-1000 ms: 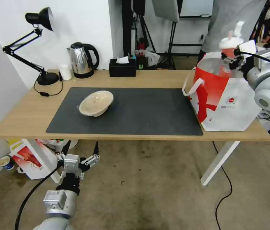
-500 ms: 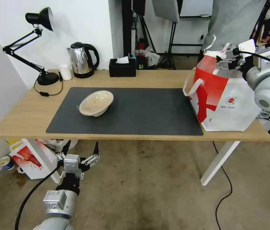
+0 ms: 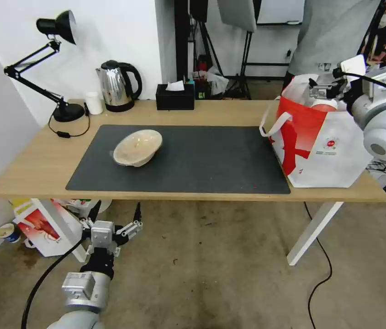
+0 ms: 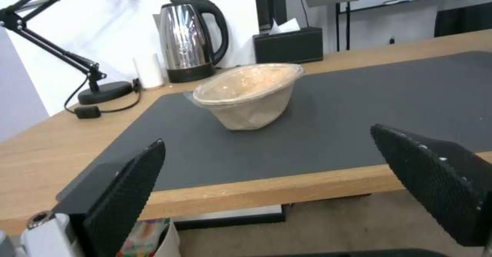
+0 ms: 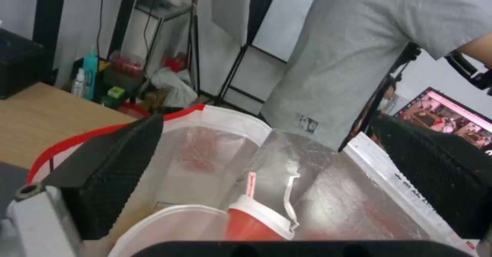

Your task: Pick up the trash from the table and place it into the takeout bag.

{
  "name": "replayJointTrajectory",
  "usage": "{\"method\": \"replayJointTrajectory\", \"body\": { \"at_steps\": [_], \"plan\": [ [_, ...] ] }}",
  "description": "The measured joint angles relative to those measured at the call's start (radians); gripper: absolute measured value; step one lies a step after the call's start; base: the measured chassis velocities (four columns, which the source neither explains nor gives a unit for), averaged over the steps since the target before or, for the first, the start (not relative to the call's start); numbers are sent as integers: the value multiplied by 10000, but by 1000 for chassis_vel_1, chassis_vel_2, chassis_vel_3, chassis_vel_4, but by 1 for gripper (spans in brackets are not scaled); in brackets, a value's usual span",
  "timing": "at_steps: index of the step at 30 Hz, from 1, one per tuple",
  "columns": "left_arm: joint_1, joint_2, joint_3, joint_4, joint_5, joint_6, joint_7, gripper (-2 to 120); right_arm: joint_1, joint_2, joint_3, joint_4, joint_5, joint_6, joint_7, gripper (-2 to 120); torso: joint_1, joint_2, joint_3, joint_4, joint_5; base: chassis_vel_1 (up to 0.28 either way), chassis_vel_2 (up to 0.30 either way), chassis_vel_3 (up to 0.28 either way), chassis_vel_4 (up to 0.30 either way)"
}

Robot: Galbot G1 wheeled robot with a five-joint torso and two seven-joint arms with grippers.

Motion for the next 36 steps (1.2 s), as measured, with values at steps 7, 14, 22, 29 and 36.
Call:
{"method": "replayJointTrajectory", "body": {
  "at_steps": [7, 14, 22, 29, 36],
  "plan": [
    [0, 0, 0, 0, 0, 0, 0, 100, 68, 69, 197, 854, 836, 109, 807, 100, 0, 0, 0, 0, -2, 0, 0, 0, 0],
    [0, 0, 0, 0, 0, 0, 0, 100, -71, 306, 359, 1958, 1242, 797, 2000, 100, 0, 0, 0, 0, -2, 0, 0, 0, 0],
    [0, 0, 0, 0, 0, 0, 0, 100, -2244, 766, 2005, 3748, 874, 1808, 2704, 100, 0, -1, -1, -3, 0, 0, 0, 0, 0],
    [0, 0, 0, 0, 0, 0, 0, 100, -5239, 1118, 4043, 4850, -201, 2332, 2414, 100, -1, 0, -1, -1, -2, 0, 0, 0, 0],
    [0, 0, 0, 0, 0, 0, 0, 100, -7731, 2335, 5752, 5648, -2074, 3022, 1752, 100, 0, 0, -1, 1, 1, 0, 0, 0, 0]
  ]
}}
